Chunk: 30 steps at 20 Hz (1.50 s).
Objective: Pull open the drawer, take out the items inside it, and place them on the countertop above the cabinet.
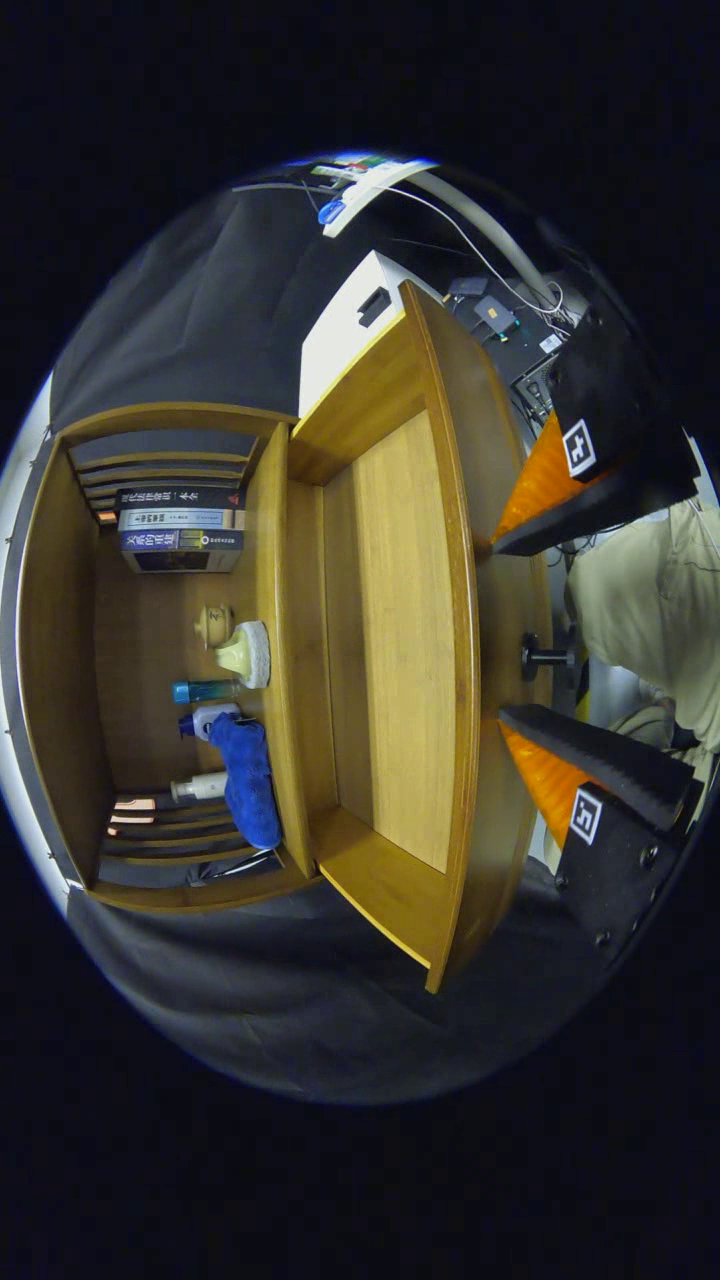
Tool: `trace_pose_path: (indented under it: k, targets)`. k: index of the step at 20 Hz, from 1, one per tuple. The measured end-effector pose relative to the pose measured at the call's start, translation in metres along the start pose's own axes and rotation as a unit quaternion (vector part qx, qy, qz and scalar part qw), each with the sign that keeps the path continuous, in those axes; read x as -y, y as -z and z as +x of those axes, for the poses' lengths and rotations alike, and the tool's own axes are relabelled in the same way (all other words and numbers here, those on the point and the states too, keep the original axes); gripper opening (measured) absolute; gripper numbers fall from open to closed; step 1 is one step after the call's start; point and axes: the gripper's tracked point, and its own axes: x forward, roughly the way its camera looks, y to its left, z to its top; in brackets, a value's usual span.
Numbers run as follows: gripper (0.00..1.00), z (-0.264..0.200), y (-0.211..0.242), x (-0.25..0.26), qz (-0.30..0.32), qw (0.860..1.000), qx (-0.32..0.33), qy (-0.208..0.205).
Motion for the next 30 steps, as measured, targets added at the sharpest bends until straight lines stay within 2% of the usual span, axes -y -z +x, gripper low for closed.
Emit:
trace_pose_path:
  k: [30]
  targets:
    - [0.97,0.076,-0.063,0.000,-0.014,0.999,0.046,-0.004]
